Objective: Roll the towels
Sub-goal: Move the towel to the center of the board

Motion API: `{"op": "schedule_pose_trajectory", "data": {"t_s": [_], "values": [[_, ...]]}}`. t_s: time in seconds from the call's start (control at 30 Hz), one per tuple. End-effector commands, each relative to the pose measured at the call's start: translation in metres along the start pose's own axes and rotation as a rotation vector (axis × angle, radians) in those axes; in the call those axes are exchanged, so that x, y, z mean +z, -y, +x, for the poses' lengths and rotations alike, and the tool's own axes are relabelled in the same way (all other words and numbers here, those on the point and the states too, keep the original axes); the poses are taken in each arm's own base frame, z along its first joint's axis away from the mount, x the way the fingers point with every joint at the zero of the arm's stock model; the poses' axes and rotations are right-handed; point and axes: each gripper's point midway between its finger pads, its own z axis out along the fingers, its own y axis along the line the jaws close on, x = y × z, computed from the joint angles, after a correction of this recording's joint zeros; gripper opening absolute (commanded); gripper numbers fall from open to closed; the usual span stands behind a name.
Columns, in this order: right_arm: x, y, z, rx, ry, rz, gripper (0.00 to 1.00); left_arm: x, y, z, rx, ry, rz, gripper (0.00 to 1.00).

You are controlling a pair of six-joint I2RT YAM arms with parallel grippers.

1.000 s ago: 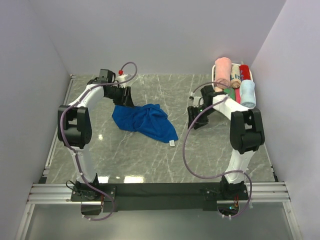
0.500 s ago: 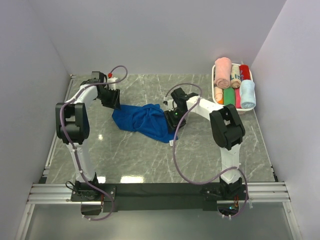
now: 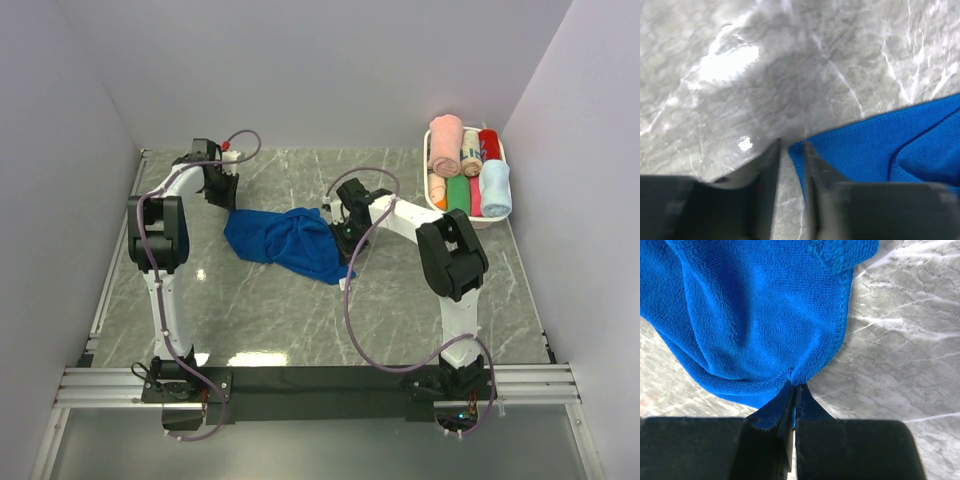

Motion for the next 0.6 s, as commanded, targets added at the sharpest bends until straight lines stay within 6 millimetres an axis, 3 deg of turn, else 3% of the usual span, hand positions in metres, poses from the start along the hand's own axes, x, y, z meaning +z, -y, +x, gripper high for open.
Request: {"op": "schedule_pose_trajectory", "data": {"t_s": [0.0, 0.07, 0.1, 0.27, 0.57], "values": [[0.009, 0.040, 0.026, -0.038, -0.062, 0.152, 0.00, 0.015, 0.014, 0.009, 0.069, -0.044, 0.017, 0.26], [0.001, 0.047, 0.023, -0.039, -0.036, 0.169, 0.00, 0.019, 0.019, 0.019, 0.084, -0.079, 0.032, 0.22], [-0.002, 0.052, 0.023, -0.026, -0.030, 0.175, 0.00, 0.018, 0.021, 0.021, 0.080, -0.082, 0.047, 0.24], [0.000, 0.050, 0.026, 0.006, -0.043, 0.127, 0.00, 0.004, 0.034, 0.029, 0.094, -0.067, 0.097, 0.49], [-0.001, 0.049, 0.021, 0.011, -0.041, 0.119, 0.00, -0.011, 0.037, 0.019, 0.080, -0.031, 0.092, 0.54]]}}
